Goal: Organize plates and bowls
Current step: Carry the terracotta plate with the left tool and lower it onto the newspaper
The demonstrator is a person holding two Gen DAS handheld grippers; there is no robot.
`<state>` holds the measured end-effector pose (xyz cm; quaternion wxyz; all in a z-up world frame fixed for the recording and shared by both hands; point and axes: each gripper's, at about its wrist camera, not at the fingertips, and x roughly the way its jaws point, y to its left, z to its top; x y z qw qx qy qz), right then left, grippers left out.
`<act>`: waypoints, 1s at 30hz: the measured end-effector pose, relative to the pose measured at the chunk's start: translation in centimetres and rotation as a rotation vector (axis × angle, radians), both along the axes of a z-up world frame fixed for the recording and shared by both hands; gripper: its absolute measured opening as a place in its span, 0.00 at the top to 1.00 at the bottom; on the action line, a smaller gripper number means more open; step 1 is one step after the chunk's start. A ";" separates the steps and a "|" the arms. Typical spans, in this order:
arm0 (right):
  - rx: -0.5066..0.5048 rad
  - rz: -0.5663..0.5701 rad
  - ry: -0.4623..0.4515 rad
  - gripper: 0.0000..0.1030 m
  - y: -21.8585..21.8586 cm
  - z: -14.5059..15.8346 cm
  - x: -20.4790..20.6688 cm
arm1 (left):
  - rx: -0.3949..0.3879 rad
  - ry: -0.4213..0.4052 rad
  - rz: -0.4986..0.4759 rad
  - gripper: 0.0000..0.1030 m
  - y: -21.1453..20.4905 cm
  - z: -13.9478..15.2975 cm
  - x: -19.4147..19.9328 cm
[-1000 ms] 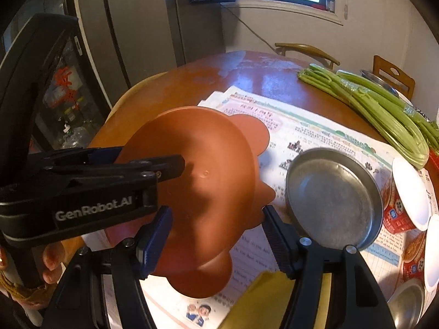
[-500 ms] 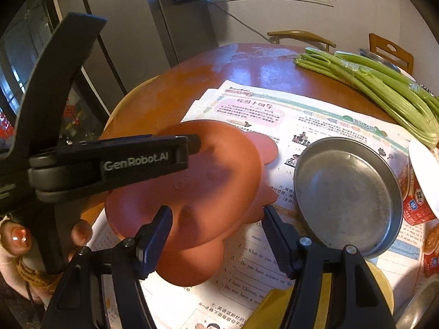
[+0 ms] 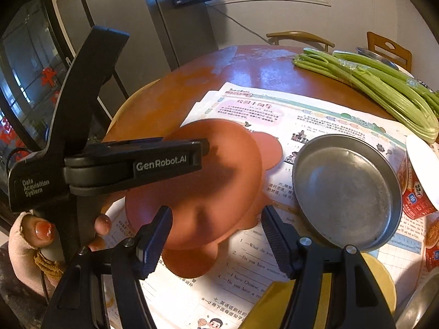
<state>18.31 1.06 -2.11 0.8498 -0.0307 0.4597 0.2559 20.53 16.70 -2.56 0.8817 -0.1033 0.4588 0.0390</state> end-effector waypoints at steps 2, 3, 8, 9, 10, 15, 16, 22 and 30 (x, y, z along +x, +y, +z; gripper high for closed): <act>-0.010 -0.008 -0.002 0.35 -0.1 0.0 0.0 | 0.010 -0.004 0.005 0.38 0.0 0.1 -0.3; -0.008 -0.009 0.001 0.35 -0.3 -0.1 -0.1 | 0.016 -0.007 0.006 0.38 0.0 0.2 -0.5; 0.003 -0.017 -0.009 0.35 -0.8 0.5 -0.4 | 0.052 -0.027 0.041 0.38 0.3 0.9 -1.4; 0.005 -0.020 -0.013 0.35 -1.0 0.6 -0.5 | 0.063 -0.038 0.048 0.38 0.3 1.2 -1.7; 0.007 -0.022 -0.016 0.35 -1.0 0.7 -0.6 | 0.066 -0.043 0.053 0.38 0.4 1.4 -2.0; 0.017 -0.033 -0.029 0.35 -1.6 1.4 -1.0 | 0.075 -0.071 0.051 0.38 0.1 2.5 -3.4; 0.018 -0.033 -0.031 0.35 -1.7 1.6 -1.1 | 0.076 -0.075 0.049 0.38 0.0 2.7 -3.6; 0.023 -0.037 -0.047 0.35 -2.3 2.4 -1.7 | 0.076 -0.100 0.031 0.38 -0.9 3.8 -4.9; 0.030 -0.046 -0.069 0.35 -3.5 3.6 -2.7 | 0.067 -0.134 0.000 0.38 -2.5 5.4 -6.8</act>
